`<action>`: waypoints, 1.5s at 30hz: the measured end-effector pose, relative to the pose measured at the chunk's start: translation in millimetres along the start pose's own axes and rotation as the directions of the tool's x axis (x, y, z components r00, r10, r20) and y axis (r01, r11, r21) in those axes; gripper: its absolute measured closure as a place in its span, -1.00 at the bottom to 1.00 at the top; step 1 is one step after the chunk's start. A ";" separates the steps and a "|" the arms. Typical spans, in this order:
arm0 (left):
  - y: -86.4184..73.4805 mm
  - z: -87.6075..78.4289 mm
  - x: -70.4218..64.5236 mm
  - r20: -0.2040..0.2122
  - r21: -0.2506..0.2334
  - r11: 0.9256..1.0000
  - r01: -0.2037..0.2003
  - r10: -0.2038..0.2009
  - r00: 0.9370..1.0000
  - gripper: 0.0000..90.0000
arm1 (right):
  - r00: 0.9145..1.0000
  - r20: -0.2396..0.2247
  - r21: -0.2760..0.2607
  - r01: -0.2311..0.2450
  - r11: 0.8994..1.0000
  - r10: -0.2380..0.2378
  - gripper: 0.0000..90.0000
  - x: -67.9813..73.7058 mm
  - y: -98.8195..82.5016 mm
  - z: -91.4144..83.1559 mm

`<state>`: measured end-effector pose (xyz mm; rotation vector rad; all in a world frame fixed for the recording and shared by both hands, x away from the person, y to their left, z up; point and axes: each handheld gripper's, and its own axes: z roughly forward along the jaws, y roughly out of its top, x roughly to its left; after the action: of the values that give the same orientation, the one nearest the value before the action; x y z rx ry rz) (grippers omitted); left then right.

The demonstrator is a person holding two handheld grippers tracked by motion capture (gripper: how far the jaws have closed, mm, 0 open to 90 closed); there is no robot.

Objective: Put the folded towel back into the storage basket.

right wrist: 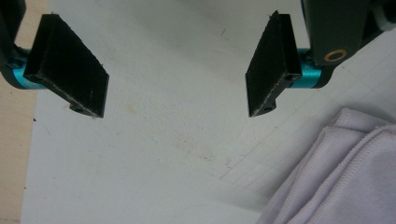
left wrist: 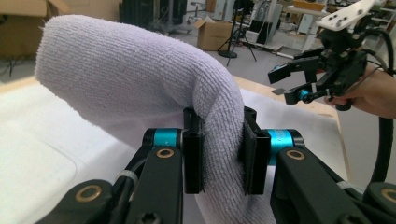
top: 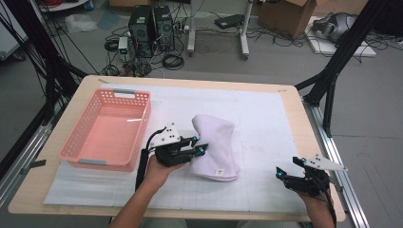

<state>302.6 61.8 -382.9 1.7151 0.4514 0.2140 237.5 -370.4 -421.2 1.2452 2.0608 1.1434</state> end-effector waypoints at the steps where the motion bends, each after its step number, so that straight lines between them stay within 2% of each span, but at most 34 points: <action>1: 2.3 -1.2 -0.9 0.001 -0.006 1.000 -0.006 0.006 1.000 0.65 | 1.000 0.000 -0.001 0.000 1.000 0.000 -0.55 0.0 0.2 0.1; 10: 22.3 -13.1 -5.5 0.019 -0.029 0.997 -0.071 0.072 0.997 0.65 | 1.000 0.000 -0.004 0.004 1.000 -0.004 -0.55 0.6 1.3 0.7; 22: 38.2 -27.7 -5.9 0.037 -0.039 0.993 -0.110 0.111 0.993 0.65 | 1.000 -0.002 -0.007 0.001 1.000 -0.001 -0.55 1.5 2.3 2.1; 30: 46.3 -40.4 -1.7 0.035 -0.051 0.992 -0.119 0.121 0.992 0.65 | 1.000 -0.006 -0.011 0.006 1.000 -0.006 -0.55 2.8 3.2 3.6; 36: 48.6 -50.5 3.3 0.015 -0.052 0.991 -0.122 0.122 0.992 0.65 | 1.000 -0.007 -0.009 0.008 1.000 -0.008 -0.55 4.4 4.6 4.1; 45: 50.8 -64.5 10.5 -0.024 -0.080 0.991 -0.106 0.105 0.994 0.65 | 1.000 -0.006 -0.015 0.003 1.000 -0.003 -0.55 4.9 5.5 4.4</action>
<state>296.2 117.3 -321.9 1.6598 0.3616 0.3216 241.0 -363.0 -418.8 1.2323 2.0547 1.1607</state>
